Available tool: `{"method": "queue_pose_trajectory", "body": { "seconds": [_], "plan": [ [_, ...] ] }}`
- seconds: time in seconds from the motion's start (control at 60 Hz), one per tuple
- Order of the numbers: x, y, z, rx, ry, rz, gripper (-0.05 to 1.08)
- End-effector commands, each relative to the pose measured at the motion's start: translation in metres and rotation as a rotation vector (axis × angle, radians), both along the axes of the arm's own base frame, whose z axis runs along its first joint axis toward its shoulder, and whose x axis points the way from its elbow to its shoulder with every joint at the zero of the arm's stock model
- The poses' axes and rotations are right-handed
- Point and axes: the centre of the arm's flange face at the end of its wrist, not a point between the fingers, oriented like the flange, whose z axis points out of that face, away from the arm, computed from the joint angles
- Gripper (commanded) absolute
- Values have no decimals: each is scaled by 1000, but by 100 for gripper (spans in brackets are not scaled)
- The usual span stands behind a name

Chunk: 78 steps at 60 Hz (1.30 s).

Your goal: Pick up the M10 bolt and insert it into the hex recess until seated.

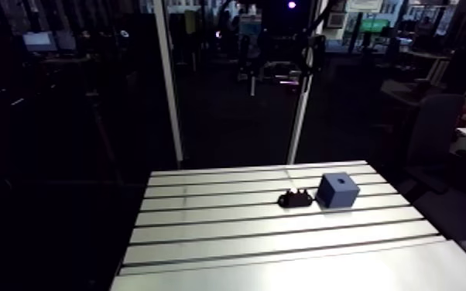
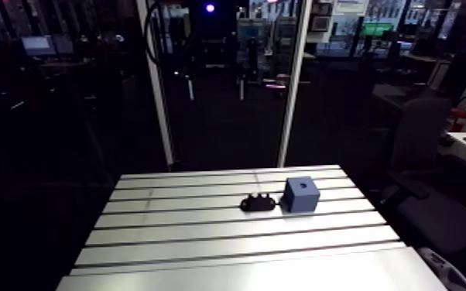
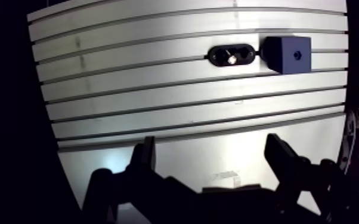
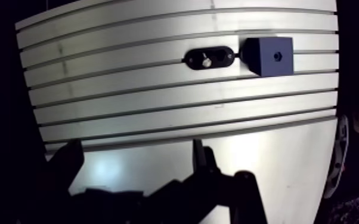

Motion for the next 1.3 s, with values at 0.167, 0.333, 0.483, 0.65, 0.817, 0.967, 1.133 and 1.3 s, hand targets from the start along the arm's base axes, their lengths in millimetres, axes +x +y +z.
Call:
{"method": "queue_pose_trajectory", "body": {
  "seconds": [0.167, 0.333, 0.483, 0.65, 0.817, 0.967, 1.133, 1.3],
  "plan": [
    [0, 1, -4, 2, -7, 1, 1],
    [-2, 5, -21, 10, 12, -10, 1],
    [-4, 9, -40, 32, 51, -20, 1],
    [-8, 28, -71, 39, 77, -82, 1],
    [-8, 41, -94, 40, 86, -179, 1],
    [-8, 47, -115, 49, 95, -211, 1],
    [-11, 55, -139, 51, 107, -221, 1],
    [-16, 63, -168, 48, 90, -219, 1]
  ]
}}
